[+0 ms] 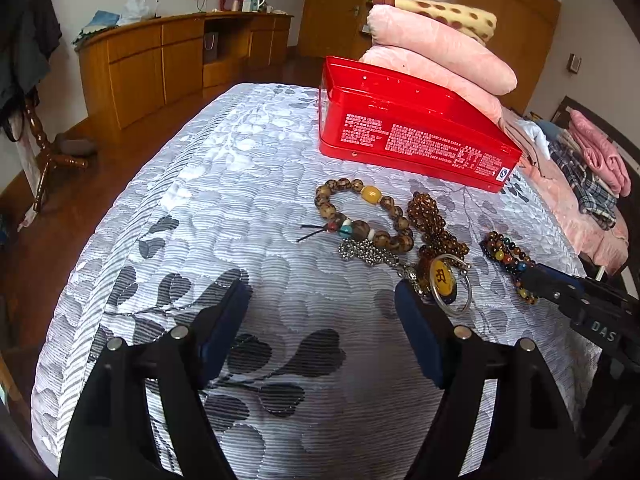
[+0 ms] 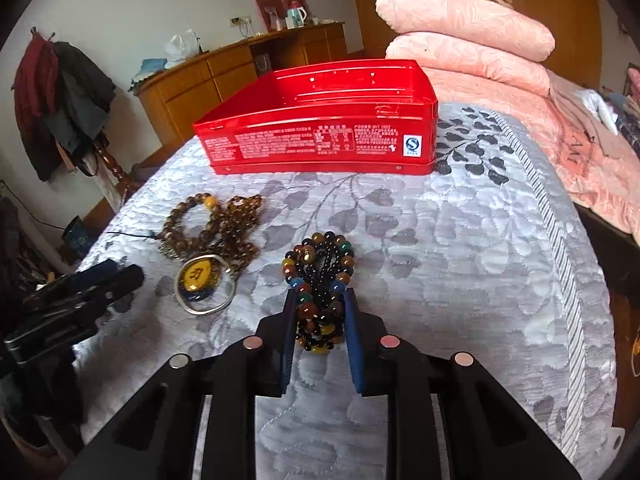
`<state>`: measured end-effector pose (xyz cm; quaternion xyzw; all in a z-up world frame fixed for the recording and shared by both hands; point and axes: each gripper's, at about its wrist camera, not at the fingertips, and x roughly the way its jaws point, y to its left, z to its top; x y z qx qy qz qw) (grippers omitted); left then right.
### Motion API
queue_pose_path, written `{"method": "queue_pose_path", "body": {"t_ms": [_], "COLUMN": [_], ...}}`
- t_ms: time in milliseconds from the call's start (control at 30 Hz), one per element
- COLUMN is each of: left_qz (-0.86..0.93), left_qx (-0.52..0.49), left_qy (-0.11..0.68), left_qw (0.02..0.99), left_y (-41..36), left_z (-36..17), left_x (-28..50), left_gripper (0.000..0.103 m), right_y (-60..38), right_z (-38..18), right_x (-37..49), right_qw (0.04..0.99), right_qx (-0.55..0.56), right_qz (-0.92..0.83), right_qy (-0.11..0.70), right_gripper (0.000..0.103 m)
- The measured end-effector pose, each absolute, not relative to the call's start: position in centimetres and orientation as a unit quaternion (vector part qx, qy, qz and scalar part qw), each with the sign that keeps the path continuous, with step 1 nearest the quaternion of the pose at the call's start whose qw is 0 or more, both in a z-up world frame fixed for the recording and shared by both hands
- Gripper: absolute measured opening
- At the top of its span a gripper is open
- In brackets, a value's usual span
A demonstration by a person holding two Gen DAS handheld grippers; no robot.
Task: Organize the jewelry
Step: 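Grasp the black bead bracelet with the right tool while the left tool hovers near the pendant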
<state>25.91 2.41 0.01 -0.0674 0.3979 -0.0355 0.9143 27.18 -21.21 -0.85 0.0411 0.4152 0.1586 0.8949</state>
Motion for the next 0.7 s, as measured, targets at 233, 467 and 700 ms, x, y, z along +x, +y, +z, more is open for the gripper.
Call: {"method": "queue_pose_path", "body": {"t_ms": [233,467,700], "left_qz": [-0.036,-0.038,-0.045], "left_qx": [-0.062,-0.056,-0.056], "left_qy": [0.398,0.398,0.399], "left_qw": [0.915,0.915,0.914], "left_y": [2.2,1.8,1.4], "left_z": [0.0,0.0,-0.1], "left_x": [25.9,25.8,25.6], "left_gripper": [0.074,0.075,0.075], "right_y": [-21.3,-21.8,-22.0], "right_z": [-1.2,0.0,0.6], "right_x": [26.4,25.9,25.3], "right_qw": [0.894,0.897,0.9], "right_qx": [0.033,0.046,0.051], "right_qz": [0.155,0.168,0.18], "right_qy": [0.42,0.406,0.393], "right_gripper": [0.027,0.028,0.008]}}
